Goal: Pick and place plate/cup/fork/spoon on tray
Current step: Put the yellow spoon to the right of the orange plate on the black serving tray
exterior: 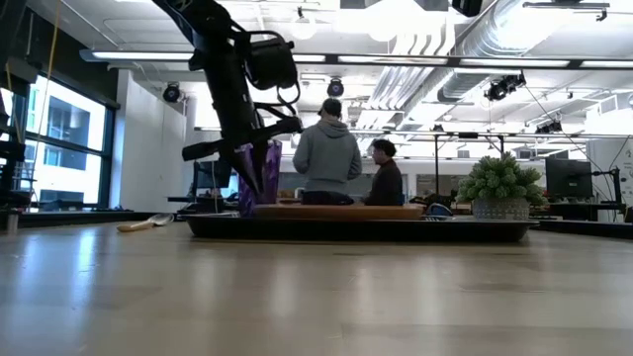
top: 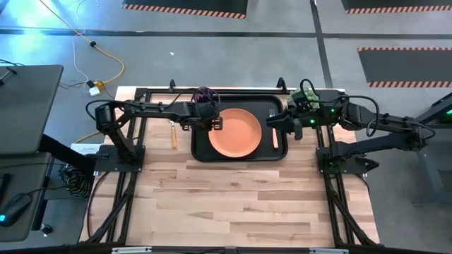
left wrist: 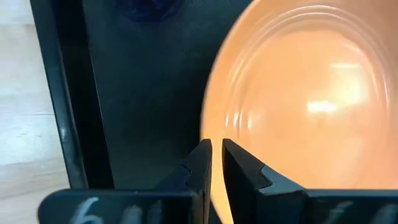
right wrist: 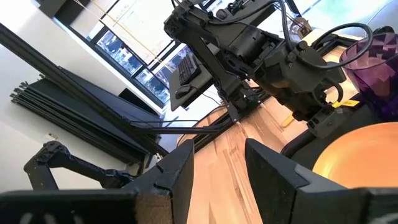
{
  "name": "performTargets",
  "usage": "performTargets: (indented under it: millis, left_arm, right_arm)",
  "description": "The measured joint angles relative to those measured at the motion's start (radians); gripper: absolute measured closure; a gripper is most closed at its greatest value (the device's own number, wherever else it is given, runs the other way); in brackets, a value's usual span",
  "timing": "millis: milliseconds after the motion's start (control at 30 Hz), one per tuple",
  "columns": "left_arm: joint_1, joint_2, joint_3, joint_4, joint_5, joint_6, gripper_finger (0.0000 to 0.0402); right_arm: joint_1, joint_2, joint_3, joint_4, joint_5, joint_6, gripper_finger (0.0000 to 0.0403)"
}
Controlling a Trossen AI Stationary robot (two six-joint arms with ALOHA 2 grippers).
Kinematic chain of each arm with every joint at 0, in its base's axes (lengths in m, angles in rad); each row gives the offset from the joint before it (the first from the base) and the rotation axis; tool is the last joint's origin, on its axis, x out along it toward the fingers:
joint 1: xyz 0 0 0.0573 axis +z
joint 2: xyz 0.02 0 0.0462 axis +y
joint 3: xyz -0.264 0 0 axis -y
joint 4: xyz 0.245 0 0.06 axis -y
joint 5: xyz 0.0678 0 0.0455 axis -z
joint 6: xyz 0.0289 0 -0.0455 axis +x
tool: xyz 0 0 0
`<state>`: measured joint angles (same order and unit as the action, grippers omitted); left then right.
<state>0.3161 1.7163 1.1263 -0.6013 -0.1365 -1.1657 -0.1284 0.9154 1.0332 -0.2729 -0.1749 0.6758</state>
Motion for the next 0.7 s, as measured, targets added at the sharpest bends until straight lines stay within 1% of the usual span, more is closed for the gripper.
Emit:
performTargets:
  millis: [133,267,533,700]
  left_arm:
    - [-0.001,-0.022,0.001,-0.01,0.014,0.043,0.0373]
    - [-0.015,-0.075,0.001,-0.024,0.012,0.054,0.0373]
    - [-0.074,-0.248,0.002,-0.07,0.011,0.101,0.0373]
    - [-0.123,-0.356,0.002,-0.18,-0.021,0.097,0.0373]
  right_arm:
    - [0.0,0.0,0.0,0.0,0.0,0.0,0.0268]
    - [0.0,0.0,0.0,0.0,0.0,0.0,0.0268]
    - [0.0,0.0,0.0,0.002,0.0,0.007,0.0268]
    - [0.0,0.0,0.0,0.003,0.0,0.005,0.0268]
